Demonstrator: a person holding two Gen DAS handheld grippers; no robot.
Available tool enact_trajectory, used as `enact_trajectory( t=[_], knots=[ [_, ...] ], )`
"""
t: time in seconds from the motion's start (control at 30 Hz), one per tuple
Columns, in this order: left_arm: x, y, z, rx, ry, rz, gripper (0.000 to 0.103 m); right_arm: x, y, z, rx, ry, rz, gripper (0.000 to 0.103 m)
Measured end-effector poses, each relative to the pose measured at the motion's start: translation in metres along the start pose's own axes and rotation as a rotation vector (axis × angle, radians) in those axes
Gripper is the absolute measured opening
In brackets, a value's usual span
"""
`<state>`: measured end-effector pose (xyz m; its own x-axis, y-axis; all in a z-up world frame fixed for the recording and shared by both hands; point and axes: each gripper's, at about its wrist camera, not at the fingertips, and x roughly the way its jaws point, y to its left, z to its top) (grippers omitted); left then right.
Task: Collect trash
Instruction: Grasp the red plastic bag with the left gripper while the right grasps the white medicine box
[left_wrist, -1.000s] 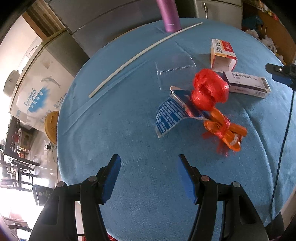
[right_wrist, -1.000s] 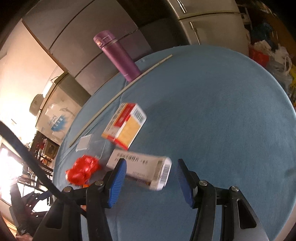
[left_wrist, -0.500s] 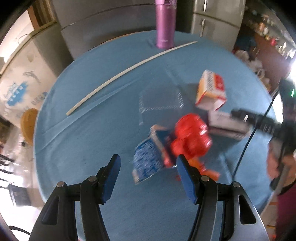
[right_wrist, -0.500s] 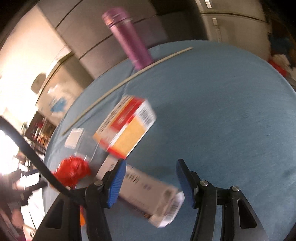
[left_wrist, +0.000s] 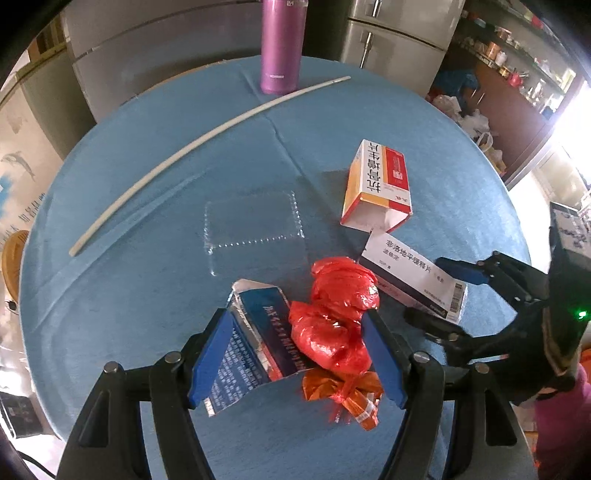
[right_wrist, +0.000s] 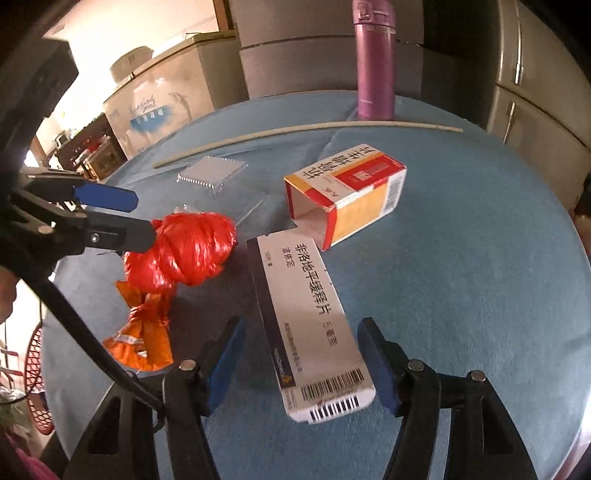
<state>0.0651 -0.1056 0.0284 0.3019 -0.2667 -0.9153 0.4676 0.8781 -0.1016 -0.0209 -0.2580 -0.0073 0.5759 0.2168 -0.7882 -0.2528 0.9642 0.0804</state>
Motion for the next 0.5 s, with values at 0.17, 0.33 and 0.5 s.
enact_trajectory(
  t=[0.17, 0.33, 0.5],
  knots=[
    [-0.001, -0.005, -0.005, 0.028, -0.002, -0.019, 0.073, 0.003, 0.011, -0.003, -0.059, -0.037, -0.070, 0.051],
    [-0.002, -0.015, -0.010, 0.066, 0.010, -0.036, 0.073, -0.006, 0.002, -0.010, -0.004, -0.063, -0.093, 0.050],
    [0.004, -0.030, -0.010, 0.105, 0.014, -0.028, 0.073, -0.028, -0.014, -0.025, 0.098, -0.086, -0.084, 0.050]
  ],
)
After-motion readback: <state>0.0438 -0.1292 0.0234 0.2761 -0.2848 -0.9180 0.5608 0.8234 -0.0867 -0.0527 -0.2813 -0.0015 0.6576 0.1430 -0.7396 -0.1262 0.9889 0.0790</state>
